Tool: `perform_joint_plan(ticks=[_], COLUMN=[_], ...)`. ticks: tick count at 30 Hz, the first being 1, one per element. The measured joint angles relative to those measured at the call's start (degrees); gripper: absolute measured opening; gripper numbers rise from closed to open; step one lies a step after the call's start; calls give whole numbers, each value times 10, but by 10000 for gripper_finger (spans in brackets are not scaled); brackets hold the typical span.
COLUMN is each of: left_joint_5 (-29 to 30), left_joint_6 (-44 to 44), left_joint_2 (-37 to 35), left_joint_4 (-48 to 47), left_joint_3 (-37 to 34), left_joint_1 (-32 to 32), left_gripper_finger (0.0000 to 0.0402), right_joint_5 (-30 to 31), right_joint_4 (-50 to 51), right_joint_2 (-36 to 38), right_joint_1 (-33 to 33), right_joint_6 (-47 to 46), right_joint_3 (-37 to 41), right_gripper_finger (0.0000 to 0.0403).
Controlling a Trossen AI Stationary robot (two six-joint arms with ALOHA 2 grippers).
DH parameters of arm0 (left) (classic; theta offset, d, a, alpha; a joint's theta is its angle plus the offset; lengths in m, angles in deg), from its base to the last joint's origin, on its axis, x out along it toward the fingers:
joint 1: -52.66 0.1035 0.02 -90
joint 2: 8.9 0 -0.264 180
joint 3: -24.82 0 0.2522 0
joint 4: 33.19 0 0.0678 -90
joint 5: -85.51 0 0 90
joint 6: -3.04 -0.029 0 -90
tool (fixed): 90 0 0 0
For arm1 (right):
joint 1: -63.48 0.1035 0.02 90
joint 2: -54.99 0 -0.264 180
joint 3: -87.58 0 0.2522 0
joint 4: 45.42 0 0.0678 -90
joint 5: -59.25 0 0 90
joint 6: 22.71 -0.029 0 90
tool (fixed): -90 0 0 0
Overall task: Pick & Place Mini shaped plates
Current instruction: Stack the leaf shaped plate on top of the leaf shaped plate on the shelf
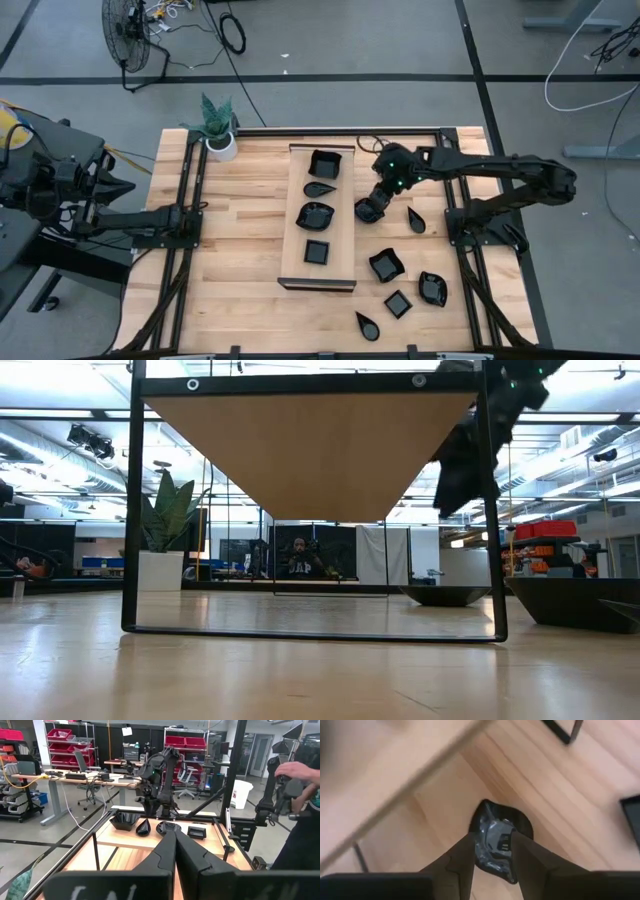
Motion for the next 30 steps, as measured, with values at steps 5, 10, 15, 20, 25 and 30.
perform_joint_plan(ticks=[5,10,15,20,25,30], left_joint_5=[0,0,0,0,0,0], left_joint_6=[0,0,0,0,0,0], left_joint_2=[0,0,0,0,0,0], left_joint_4=[0,0,0,0,0,0], left_joint_3=[0,0,0,0,0,0], left_joint_1=[0,0,0,0,0,0], left_gripper_finger=[14,14,14,14,14,14], right_joint_5=[1,0,13,53,39,33], right_joint_4=[-69,-98,-109,-119,-164,-195], right_joint_2=[0,0,0,-20,-62,-91], right_joint_1=[0,0,0,0,0,0], right_joint_6=[-16,-49,-60,-84,-85,-88], right_joint_3=[71,124,147,157,157,157], right_gripper_finger=[130,130,133,155,180,191])
